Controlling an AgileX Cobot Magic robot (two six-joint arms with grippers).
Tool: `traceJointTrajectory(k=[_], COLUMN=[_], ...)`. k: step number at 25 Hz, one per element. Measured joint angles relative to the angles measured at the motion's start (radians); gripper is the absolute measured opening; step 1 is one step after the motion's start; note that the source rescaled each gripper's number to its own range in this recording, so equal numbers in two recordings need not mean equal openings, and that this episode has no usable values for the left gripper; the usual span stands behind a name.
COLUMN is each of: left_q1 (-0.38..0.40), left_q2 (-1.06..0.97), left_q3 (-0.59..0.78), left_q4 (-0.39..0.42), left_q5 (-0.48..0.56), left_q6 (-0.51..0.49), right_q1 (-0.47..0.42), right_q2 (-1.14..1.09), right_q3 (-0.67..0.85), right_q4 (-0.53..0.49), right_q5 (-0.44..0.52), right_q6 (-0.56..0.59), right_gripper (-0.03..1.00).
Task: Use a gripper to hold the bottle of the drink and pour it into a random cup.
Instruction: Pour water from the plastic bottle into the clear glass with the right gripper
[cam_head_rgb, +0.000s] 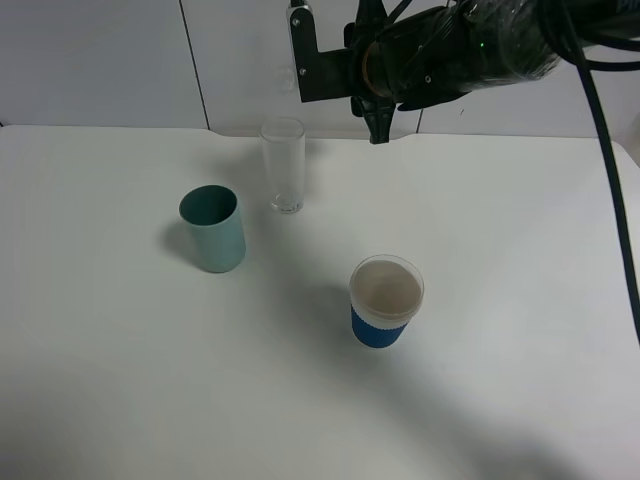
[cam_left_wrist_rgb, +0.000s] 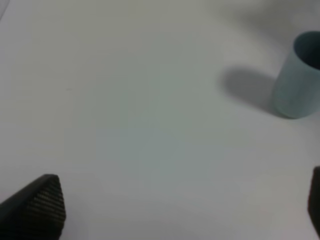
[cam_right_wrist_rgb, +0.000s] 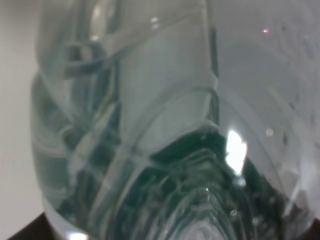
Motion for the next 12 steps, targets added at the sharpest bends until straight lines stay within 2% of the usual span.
traceJointTrajectory(k=[12], left_q1=[0.0], left_q2=[0.0], left_q3=[0.0], left_q4=[0.0], left_q5=[0.0], left_q6=[0.0], right_q1=[0.0], right_q2=[0.0], right_q3=[0.0], right_q4=[0.0], right_q5=[0.027], right_q6=[-0.023], right_gripper=[0.0])
